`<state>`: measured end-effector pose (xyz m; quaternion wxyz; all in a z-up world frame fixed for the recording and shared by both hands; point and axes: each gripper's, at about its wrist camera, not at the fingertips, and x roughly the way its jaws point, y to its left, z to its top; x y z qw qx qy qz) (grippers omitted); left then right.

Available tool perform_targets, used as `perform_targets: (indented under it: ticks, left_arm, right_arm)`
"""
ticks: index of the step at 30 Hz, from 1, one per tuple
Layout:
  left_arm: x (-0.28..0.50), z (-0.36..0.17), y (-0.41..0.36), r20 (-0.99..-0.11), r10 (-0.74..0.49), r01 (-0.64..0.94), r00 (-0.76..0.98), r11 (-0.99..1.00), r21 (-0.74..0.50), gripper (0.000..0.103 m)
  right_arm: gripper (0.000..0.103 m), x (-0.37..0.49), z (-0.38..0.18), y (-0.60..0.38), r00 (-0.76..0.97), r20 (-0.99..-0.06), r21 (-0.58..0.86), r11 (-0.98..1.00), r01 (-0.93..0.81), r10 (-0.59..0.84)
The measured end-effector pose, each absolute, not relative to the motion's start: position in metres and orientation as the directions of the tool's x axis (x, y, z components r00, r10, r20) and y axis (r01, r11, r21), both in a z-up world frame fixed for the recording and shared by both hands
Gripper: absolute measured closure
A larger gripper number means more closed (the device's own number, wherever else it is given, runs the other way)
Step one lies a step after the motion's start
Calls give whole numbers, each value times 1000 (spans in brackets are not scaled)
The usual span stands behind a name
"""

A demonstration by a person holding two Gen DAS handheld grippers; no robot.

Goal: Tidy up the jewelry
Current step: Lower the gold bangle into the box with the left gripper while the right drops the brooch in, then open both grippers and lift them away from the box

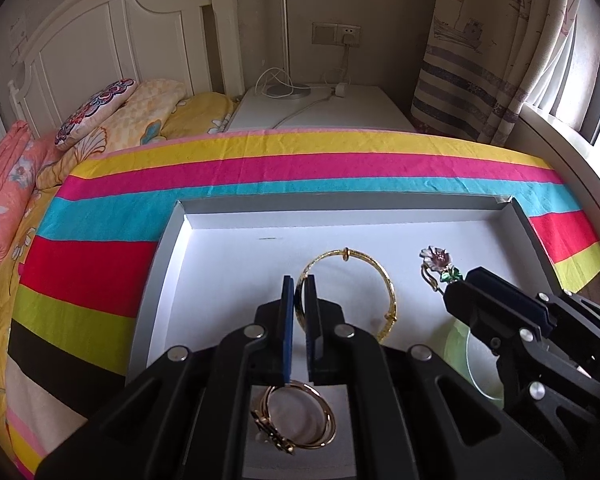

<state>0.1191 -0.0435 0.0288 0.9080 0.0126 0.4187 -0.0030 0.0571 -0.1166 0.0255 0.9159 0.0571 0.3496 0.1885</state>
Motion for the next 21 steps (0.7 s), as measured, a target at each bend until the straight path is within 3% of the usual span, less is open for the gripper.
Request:
perform_targets:
  ticks: [5,7,9,13,15,21]
  left_arm:
    - [118,27,-40,-762,-2,11,648,1000,7,95]
    - [116,27,-40,-757,7,3,653,1000,12,81]
    - [112,30,-38,-745,12,-7,667,1000,10,55]
    - [104,39,-32,-723,18,-27,691,1000,0,42]
    - [100,44,-30,-714,20,-31,700,1000,-3,31]
    - [66,68,-21,-662,51,-49,747,999,22,15]
  right_arm:
    - [85,55,26,-119,690,-607,246,920,-306,393]
    - [84,55,26,-120,692,-606,247,920,-304,392]
    - [84,56,26,-121,694,-604,254,920,-298,392]
    - [78,56,26,-125,698,-597,271,918,-289,396]
    - [73,54,28,-125,704,-591,266,919,-291,394]
    - [58,38,43,-127,712,-563,277,907,-316,420]
